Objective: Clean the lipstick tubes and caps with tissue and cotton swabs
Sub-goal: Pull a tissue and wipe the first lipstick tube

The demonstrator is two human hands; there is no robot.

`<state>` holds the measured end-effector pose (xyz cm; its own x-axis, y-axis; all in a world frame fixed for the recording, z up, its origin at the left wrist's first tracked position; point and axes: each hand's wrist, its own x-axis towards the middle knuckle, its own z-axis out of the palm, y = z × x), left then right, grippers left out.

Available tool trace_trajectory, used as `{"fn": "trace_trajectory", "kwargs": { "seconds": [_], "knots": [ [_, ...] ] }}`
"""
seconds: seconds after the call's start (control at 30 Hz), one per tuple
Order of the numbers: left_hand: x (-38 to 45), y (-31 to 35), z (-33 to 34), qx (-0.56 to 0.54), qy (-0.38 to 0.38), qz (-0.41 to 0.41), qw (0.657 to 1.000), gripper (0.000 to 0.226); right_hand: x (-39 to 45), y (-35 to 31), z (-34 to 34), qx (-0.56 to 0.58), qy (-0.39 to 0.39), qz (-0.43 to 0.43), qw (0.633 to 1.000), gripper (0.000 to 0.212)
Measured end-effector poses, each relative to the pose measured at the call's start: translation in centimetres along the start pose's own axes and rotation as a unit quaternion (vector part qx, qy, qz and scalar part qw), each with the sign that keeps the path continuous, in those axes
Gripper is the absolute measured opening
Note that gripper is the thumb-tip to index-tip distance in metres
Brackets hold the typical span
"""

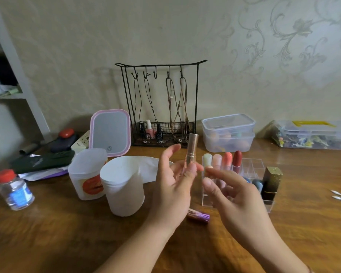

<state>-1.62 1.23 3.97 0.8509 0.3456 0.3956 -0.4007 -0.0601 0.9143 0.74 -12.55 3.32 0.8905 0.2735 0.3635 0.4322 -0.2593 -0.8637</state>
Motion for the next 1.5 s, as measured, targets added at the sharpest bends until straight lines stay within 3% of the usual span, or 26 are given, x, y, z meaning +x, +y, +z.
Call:
{"fn": "trace_trajectory", "kwargs": {
  "seconds": [0.13, 0.4, 0.47, 0.57, 0.67, 0.73, 0.8, 0.83, 0.9, 0.97, 1.03, 1.13, 1.3, 1.5],
  "knots": [
    [-1.0, 0.9, 1.1, -0.018, -0.026, 0.007, 0.999, 0.057, 0.0, -2.2, 0.0, 0.216, -0.046, 0.04, 0.974, 0.021],
    [-2.2, 0.0, 2.5, 0.058, -0.03, 0.012, 0.998, 0.065, 0.4, -1.7, -1.1, 0.236, -0.05, 0.08, 0.967, 0.011],
    [-2.2, 0.4, 2.4, 0.128, -0.06, 0.006, 0.99, 0.075, 0.3, -1.5, -1.1, 0.222, -0.04, 0.067, 0.972, 0.011],
    [-2.4, 2.1, 0.7, 0.384, -0.106, 0.095, 0.912, 0.079, 0.3, -1.1, -1.3, 0.159, 0.017, 0.02, 0.987, 0.022],
    [-1.7, 4.0, -3.4, 0.563, 0.013, 0.27, 0.781, 0.053, 0.5, -0.9, -1.3, 0.082, 0.044, -0.03, 0.995, 0.034],
    [-0.4, 4.4, -6.4, 0.648, 0.087, 0.214, 0.726, 0.057, 0.9, -1.0, -0.5, 0.018, 0.051, -0.046, 0.997, 0.039],
    [0.7, 4.3, -8.7, 0.71, 0.086, 0.058, 0.697, 0.071, 1.9, -1.4, 1.0, -0.062, 0.053, -0.072, 0.994, 0.045],
    [1.0, 3.8, -9.5, 0.719, 0.069, 0.004, 0.692, 0.075, 2.4, -1.8, 2.1, -0.08, 0.045, -0.078, 0.993, 0.044],
    [1.2, 3.1, -10.5, 0.677, 0.044, -0.048, 0.733, 0.075, 3.8, -2.7, 4.4, -0.094, 0.019, -0.086, 0.992, 0.041],
    [1.0, 3.0, -11.1, 0.604, 0.035, -0.062, 0.794, 0.069, 5.3, -3.2, 6.8, -0.124, 0.019, -0.105, 0.987, 0.039],
    [0.7, 3.1, -11.6, 0.58, 0.031, -0.046, 0.812, 0.066, 6.3, -3.2, 8.9, -0.135, 0.026, -0.104, 0.985, 0.04],
    [0.2, 3.5, -11.9, 0.58, 0.008, -0.023, 0.815, 0.068, 6.8, -2.7, 10.8, -0.179, 0.012, -0.067, 0.981, 0.04],
    [-0.1, 3.5, -12.6, 0.579, -0.014, 0.001, 0.816, 0.068, 7.4, -2.5, 10.9, -0.291, 0.03, -0.102, 0.951, 0.042],
    [0.5, 2.8, -12.0, 0.639, 0.037, 0.005, 0.769, 0.066, 7.8, -3.7, 9.9, -0.302, 0.035, -0.167, 0.938, 0.041]
  ]
}}
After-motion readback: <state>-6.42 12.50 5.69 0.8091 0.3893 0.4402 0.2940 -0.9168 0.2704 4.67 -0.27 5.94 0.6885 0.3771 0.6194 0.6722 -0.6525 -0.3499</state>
